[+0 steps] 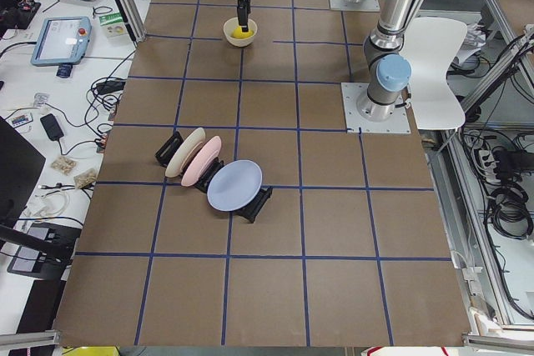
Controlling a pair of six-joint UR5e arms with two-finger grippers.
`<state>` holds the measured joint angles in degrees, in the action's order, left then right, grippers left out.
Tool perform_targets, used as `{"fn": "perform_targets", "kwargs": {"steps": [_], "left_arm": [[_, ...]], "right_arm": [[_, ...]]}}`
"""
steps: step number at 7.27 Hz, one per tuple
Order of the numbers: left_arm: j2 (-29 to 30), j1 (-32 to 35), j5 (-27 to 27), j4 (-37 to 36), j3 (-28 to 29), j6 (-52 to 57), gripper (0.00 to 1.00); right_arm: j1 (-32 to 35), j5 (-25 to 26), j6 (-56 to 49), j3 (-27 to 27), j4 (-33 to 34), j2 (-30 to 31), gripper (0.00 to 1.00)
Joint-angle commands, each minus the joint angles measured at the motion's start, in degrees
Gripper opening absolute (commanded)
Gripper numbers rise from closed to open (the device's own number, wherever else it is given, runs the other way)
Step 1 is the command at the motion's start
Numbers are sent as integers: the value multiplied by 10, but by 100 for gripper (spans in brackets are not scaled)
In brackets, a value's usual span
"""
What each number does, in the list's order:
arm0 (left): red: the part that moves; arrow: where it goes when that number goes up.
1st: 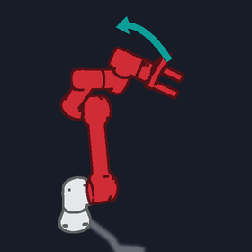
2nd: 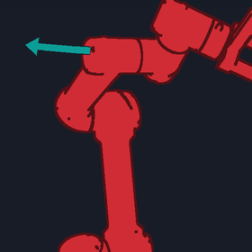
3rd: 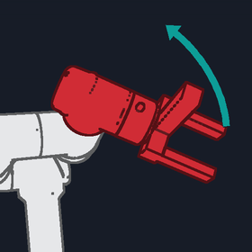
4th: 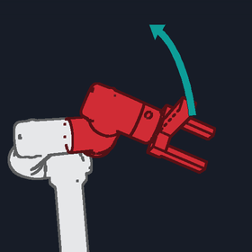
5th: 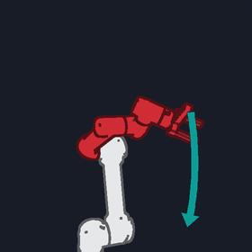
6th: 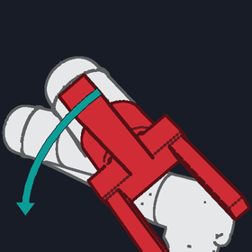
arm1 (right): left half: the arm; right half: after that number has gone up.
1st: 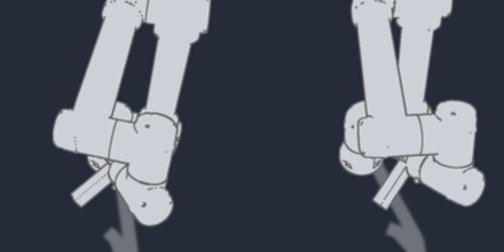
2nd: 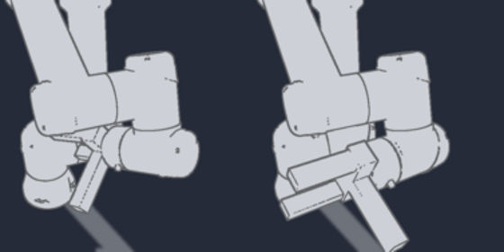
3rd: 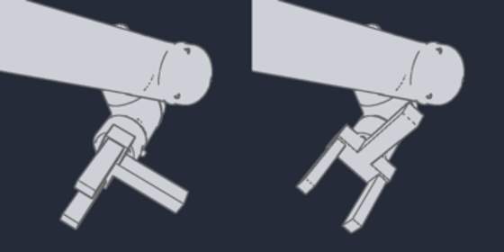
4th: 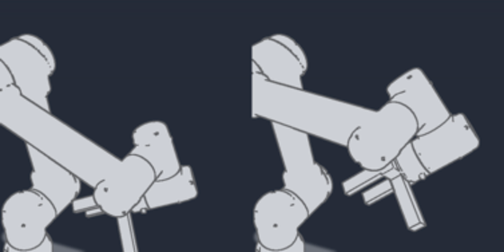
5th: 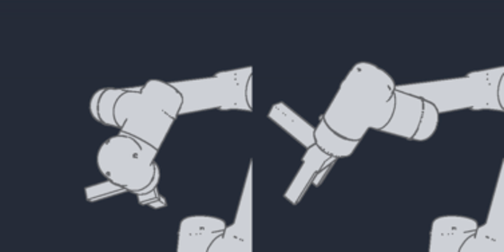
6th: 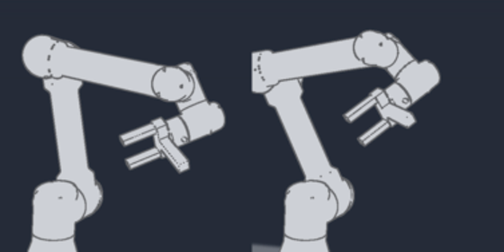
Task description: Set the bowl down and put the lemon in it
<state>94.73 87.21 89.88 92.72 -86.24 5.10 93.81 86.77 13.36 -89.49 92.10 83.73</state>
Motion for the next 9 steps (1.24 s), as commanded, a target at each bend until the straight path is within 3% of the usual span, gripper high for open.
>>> {"fn": "perform_targets", "kwargs": {"steps": [1,9], "left_arm": [[0,0,1,0,0,0,100],[-2,0,1,0,0,0,100]], "right_arm": [[-44,22,-34,-2,-90,81,100],[-47,23,-32,-42,-88,88,100]]}}
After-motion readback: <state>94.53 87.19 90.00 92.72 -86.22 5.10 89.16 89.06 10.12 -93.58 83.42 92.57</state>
